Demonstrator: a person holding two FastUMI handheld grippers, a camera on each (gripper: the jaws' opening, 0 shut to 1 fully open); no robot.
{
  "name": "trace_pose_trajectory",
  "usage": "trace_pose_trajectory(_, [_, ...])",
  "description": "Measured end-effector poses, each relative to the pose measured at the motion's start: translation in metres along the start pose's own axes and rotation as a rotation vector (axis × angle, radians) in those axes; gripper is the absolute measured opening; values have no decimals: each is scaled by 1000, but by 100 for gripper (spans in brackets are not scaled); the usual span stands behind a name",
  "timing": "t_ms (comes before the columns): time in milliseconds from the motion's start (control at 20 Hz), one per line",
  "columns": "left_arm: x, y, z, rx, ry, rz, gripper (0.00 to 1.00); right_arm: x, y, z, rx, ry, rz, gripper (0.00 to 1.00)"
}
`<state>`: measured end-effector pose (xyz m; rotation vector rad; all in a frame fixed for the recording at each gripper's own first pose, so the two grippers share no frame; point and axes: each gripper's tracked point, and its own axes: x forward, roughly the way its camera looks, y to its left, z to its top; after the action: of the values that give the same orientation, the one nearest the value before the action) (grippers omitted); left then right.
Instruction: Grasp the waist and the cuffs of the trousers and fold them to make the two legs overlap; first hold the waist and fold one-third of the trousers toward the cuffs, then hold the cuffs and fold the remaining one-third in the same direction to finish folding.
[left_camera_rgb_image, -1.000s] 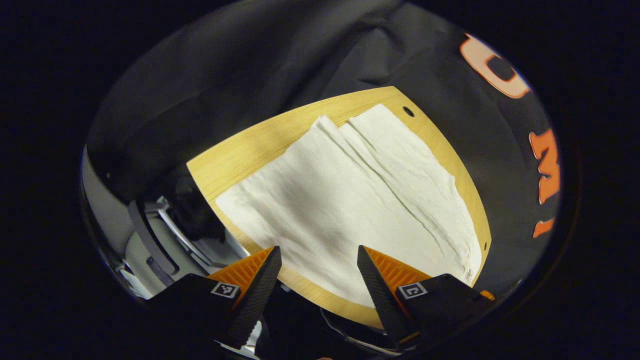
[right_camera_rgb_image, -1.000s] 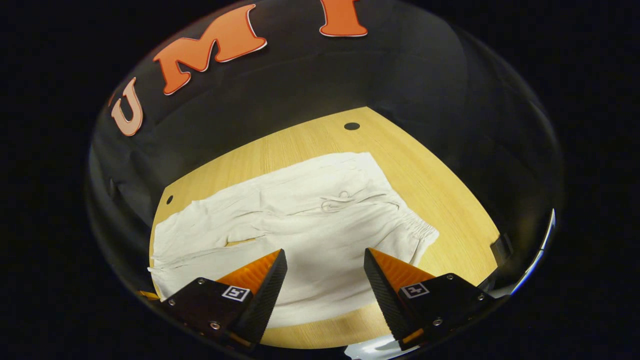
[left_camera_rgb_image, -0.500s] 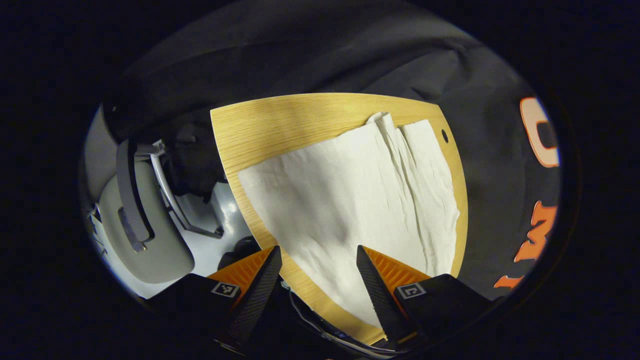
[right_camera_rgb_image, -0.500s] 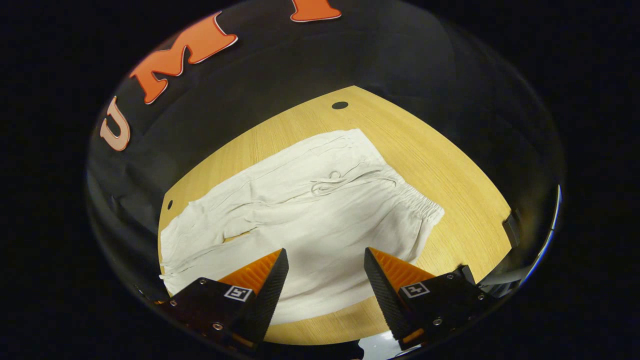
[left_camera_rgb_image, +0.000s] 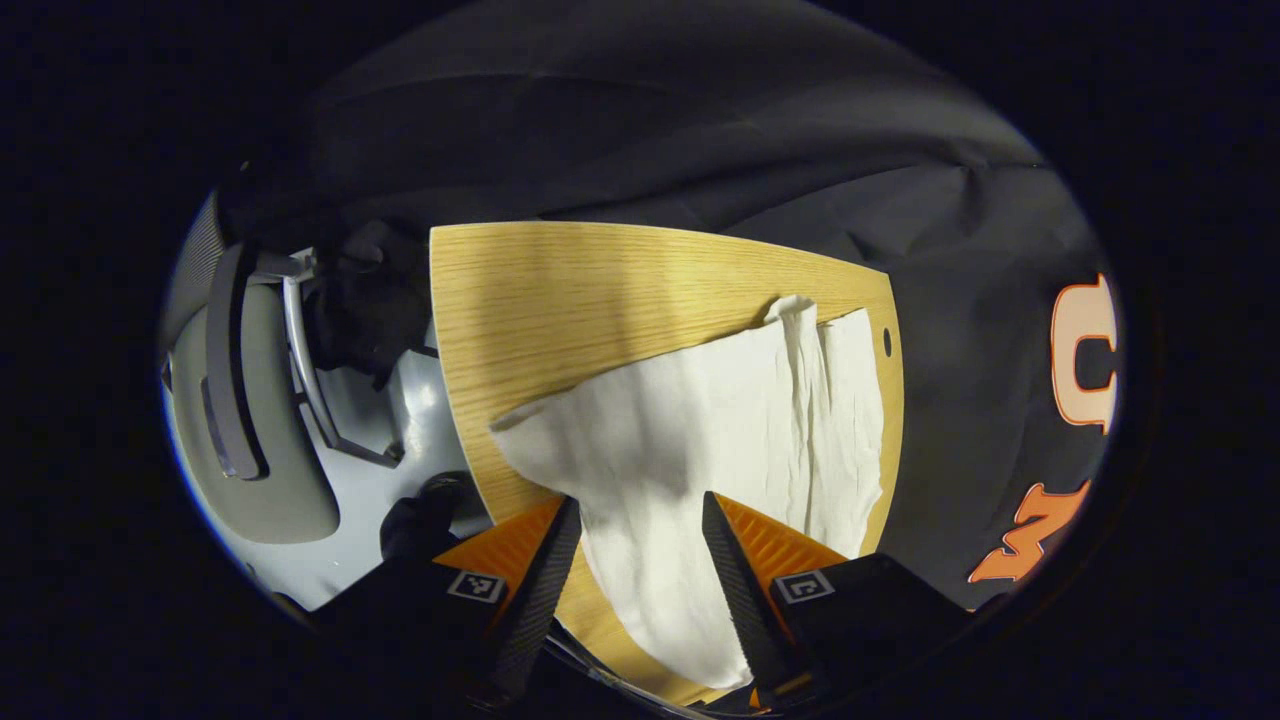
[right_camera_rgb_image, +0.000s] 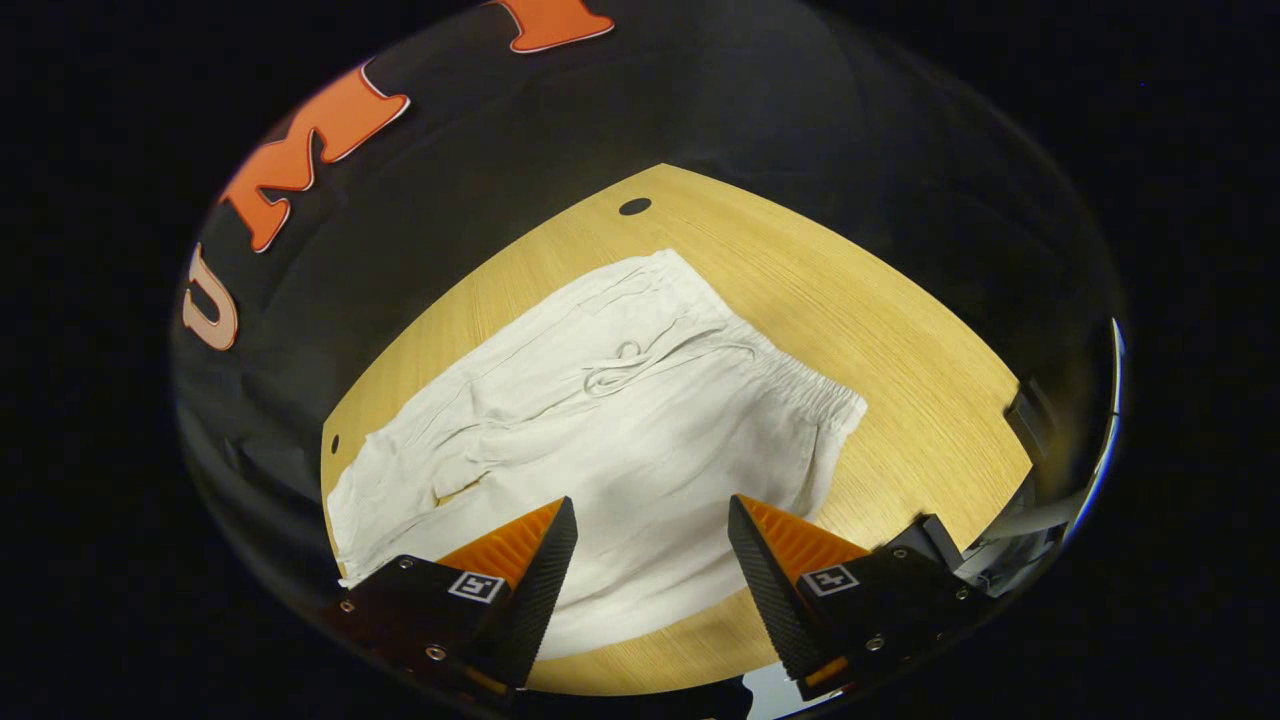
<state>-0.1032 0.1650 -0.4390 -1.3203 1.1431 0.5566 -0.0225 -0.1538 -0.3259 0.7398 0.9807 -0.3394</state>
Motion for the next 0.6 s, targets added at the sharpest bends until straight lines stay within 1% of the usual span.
trace_pose_trajectory(100, [9, -8, 2, 30, -7, -17, 75, 1, -7, 3, 10, -4, -9, 92])
trace_pose_trajectory(150, [13, -10, 1, 51, -9, -15, 67, 1, -10, 4, 14, -5, -16, 92])
trace_pose_trajectory(200, [17, -12, 2, 77, -13, -12, 65, 1, -13, 4, 18, -8, -19, 92])
trace_pose_trajectory(250, [20, -15, 2, 99, -16, -14, 45, 2, -16, 6, 20, -8, -23, 92])
trace_pose_trajectory(300, [24, -15, 1, 123, -20, -10, 40, 1, -20, 6, 23, -10, -27, 92])
trace_pose_trajectory(350, [26, -16, 3, 141, -26, -15, 24, 2, -24, 7, 26, -11, -32, 92])
trace_pose_trajectory(400, [30, -19, 3, 153, -39, -14, 17, 2, -29, 6, 35, -14, -39, 92])
trace_pose_trajectory(450, [32, -19, 1, 184, -41, -4, 12, 4, -33, 5, 49, -12, -39, 92])
trace_pose_trajectory(500, [32, -19, 3, 216, -51, 5, 12, 4, -39, 3, 65, -8, -45, 92])
trace_pose_trajectory(600, [32, -23, 5, 272, -72, 13, 6, 5, -50, 1, 97, -4, -55, 92])
